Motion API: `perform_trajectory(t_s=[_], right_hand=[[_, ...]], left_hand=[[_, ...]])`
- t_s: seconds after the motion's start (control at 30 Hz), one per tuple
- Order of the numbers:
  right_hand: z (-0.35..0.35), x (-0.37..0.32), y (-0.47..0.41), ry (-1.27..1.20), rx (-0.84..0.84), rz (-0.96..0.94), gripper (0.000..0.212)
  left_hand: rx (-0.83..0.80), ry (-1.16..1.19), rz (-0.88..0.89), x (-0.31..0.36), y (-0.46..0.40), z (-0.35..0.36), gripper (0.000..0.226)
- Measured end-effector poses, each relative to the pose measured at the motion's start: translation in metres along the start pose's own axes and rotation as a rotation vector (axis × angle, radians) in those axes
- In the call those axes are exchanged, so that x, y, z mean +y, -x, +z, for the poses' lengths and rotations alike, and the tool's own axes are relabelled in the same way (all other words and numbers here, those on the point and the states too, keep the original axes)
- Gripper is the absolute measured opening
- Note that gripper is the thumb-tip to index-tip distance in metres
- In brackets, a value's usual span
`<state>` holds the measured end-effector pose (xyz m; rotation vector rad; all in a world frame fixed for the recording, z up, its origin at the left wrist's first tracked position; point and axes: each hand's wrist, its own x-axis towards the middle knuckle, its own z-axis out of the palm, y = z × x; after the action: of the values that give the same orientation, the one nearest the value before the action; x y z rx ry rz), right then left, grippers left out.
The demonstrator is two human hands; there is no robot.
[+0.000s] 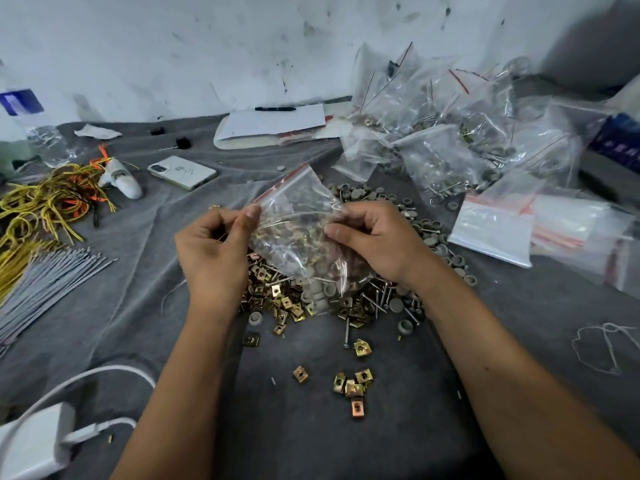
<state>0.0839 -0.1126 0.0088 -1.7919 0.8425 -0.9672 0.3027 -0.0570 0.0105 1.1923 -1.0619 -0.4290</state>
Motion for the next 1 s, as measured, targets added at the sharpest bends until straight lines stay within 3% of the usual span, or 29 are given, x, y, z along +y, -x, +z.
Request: perform_trajectory(t_s=[0.2,0.37,0.47,0.53,0.63,0.7,0.8,0.87,1.0], right_hand=[[-0.025,-0.002,0.001,-0.039,0.08,-0.026,0.012],[-0.093,-0.011,-0.042,-0.105,0.484,0.044,0.013],[-0.15,-0.01,-0.071,0.0,0.614,0.241,0.017],[-0.187,-0.003,-0.068,0.296,0.632,0.393,0.027],[-0.234,0.003,-0.034,0.459,0.701,0.455,0.025],[-0.263,0.008,-0.001,0.442,0.695,0.51,0.017],[-0.303,0.014,0.052,0.634,0.591,0.633,0.013],[-0.319,0.015,0.081,0.803,0.478,0.722,0.012],[-0.331,0.015,0.117,0.957,0.214,0.866,0.012]], left_hand=[[-0.044,-0.156,0.037,0.025,-0.018,0.03,0.023],[-0.073,-0.502,0.272,0.049,-0.048,0.124,0.066],[-0.349,-0.661,0.442,0.051,-0.046,0.191,0.061],[-0.574,-0.759,0.479,0.045,-0.037,0.23,0.051],[-0.874,-0.743,0.508,0.037,-0.018,0.265,0.041],[-1.077,-0.637,0.507,0.037,0.001,0.275,0.045],[-1.407,-0.682,0.485,0.037,0.033,0.278,0.073],[-1.412,-0.715,0.518,0.035,0.043,0.279,0.069],[-1.228,-0.72,0.575,0.037,0.056,0.286,0.038]])
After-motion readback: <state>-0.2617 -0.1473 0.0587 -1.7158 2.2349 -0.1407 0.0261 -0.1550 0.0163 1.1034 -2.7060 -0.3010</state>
